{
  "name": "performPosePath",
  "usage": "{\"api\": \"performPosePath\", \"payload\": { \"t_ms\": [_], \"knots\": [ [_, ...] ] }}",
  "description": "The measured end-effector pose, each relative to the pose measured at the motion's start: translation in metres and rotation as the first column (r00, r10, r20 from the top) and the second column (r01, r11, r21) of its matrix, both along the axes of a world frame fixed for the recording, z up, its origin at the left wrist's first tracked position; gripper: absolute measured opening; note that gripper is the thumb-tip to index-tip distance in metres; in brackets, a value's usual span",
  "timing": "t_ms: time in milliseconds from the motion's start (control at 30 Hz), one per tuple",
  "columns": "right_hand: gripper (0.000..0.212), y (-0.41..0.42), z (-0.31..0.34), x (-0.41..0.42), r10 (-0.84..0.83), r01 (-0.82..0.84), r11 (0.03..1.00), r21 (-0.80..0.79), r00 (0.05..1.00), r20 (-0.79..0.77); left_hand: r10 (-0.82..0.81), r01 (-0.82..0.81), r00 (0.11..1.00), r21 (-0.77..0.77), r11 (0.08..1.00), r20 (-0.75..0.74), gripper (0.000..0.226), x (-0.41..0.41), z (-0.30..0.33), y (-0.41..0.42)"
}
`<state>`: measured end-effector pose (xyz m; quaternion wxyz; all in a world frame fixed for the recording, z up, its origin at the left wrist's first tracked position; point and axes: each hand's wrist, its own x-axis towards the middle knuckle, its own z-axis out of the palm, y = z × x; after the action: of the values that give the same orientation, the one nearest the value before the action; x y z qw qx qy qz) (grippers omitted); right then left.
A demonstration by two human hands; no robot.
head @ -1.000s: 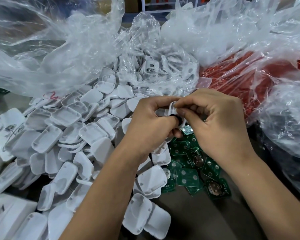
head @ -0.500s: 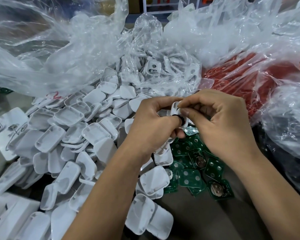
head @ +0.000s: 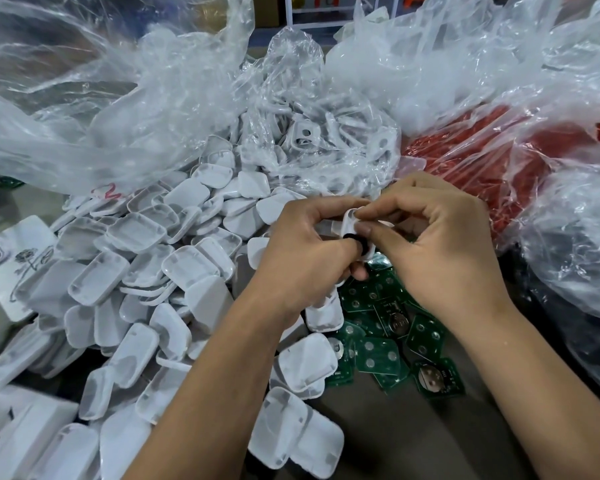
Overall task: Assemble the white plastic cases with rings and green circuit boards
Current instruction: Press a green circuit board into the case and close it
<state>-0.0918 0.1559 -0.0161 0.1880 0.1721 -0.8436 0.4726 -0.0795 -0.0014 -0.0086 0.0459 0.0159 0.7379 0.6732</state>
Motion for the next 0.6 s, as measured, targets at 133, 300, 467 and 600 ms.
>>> {"api": "performPosePath", "payload": {
  "t_ms": [133,300,467,600],
  "knots": [
    [0.025,0.003,0.002,0.0,-0.013,0.019,0.995,-0.098,0.998,0.063,-0.012,0.012,1.0,-0.004,1.0,-0.027,0.049,0.001,0.001,-0.001],
    [0.035,0.011,0.004,-0.004,0.071,-0.013,0.968,-0.251,0.972,0.222,-0.044,0.041,0.997,-0.044,0.998,-0.057,0.049,0.004,0.003,-0.002],
    [0.035,0.013,0.003,-0.005,0.157,-0.022,0.93,-0.367,0.926,0.342,-0.07,0.066,0.995,-0.055,0.996,-0.072,0.05,0.004,0.003,-0.002],
    [0.035,0.01,0.003,-0.002,0.171,-0.003,0.914,-0.405,0.91,0.378,-0.063,0.059,0.995,-0.052,0.997,-0.077,0.05,0.003,0.002,-0.002]
  ]
}}
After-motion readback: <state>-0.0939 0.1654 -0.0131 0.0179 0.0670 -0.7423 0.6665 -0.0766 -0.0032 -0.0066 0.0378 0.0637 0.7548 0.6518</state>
